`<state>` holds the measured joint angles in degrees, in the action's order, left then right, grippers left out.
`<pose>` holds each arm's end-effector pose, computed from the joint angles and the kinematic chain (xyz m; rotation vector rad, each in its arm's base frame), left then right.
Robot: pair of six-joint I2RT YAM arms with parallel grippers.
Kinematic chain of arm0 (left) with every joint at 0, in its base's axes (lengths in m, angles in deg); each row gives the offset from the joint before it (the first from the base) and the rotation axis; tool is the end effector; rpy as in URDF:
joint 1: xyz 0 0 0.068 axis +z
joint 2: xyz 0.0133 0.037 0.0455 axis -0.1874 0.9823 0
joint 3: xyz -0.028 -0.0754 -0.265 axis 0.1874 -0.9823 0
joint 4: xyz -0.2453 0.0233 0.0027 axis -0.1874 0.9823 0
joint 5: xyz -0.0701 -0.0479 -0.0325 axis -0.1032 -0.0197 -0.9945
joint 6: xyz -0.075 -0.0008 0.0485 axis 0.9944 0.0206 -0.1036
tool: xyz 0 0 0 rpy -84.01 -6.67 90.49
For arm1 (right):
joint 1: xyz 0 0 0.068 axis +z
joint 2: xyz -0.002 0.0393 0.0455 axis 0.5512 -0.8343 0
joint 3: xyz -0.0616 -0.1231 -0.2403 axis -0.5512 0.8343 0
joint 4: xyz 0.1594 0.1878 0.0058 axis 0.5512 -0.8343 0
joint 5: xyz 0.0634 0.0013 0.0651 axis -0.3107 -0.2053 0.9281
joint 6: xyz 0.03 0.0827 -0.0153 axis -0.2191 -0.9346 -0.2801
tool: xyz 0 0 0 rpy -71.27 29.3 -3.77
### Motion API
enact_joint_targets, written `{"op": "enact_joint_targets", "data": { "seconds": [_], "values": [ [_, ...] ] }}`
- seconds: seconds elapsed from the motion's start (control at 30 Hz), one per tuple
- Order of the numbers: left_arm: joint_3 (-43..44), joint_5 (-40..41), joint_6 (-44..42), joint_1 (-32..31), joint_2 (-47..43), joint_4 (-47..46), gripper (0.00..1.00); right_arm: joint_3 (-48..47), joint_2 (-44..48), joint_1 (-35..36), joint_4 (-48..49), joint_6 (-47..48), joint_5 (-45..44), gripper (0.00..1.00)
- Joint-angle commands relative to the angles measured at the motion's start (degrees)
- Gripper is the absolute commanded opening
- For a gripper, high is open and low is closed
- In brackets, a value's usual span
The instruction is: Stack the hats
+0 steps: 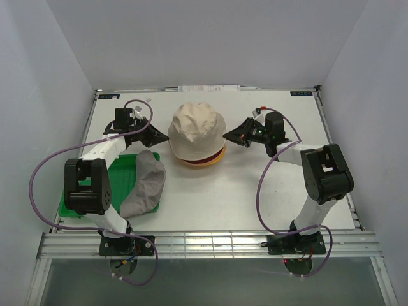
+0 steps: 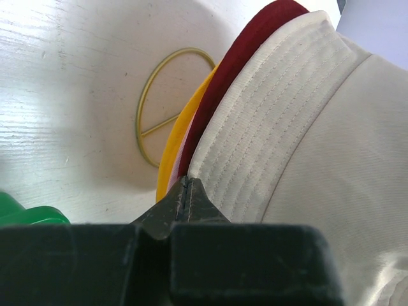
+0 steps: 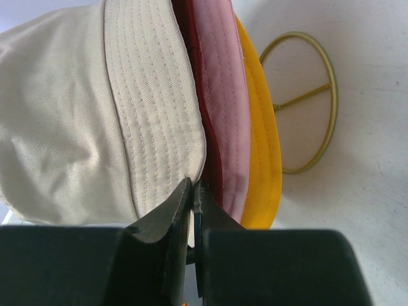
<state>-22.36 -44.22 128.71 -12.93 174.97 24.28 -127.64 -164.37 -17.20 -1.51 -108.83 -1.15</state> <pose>0.3554 -0.0585 0.2050 -0.6593 2.4177 -1.1040 0.3625 0.1592 0.2022 0.3226 2.0956 1.5590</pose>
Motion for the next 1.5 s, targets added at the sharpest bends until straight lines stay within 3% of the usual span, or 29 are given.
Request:
{"op": "enact_joint_targets", "data": {
  "seconds": [0.0, 0.1, 0.13, 0.23, 0.47, 0.9, 1.27, 1.47],
  "values": [
    [-0.7, 0.1, -1.1, -0.1, -4.0, -0.3, 0.0, 0.6, -0.5, 0.4, 2.3, 0.4, 0.9, 0.08],
    [-0.7, 0.6, -1.4, 0.0, -4.2, 0.0, 0.05, 0.3, -0.7, 0.4, 2.0, 0.7, 0.9, 0.08],
    [-0.7, 0.7, -1.5, 0.0, -4.7, -0.1, 0.22, 0.2, -0.7, 0.4, 1.6, 0.8, 0.9, 0.08],
    [-1.0, 0.6, -1.6, 0.0, -5.0, -0.7, 0.5, -0.7, -0.9, 0.4, -0.2, 2.0, 0.5, 0.08],
    [-2.0, -0.9, -0.4, 0.0, -4.6, -4.1, 0.61, -1.5, -1.7, 0.4, -1.8, 2.9, 0.5, 0.08],
    [-8.5, -3.8, 8.6, 0.0, -4.1, -17.9, 0.55, -2.2, -3.2, 0.4, -2.9, 4.1, 0.8, 0.08],
    [-10.6, -3.8, 11.8, 0.0, -4.8, -22.5, 0.32, -2.1, -3.8, 0.4, -2.8, 4.4, 0.8, 0.08],
    [-10.5, -3.0, 10.8, 0.0, -4.7, -21.2, 0.13, -1.9, -4.1, 0.4, -2.9, 4.6, 0.6, 0.08]
  ]
}}
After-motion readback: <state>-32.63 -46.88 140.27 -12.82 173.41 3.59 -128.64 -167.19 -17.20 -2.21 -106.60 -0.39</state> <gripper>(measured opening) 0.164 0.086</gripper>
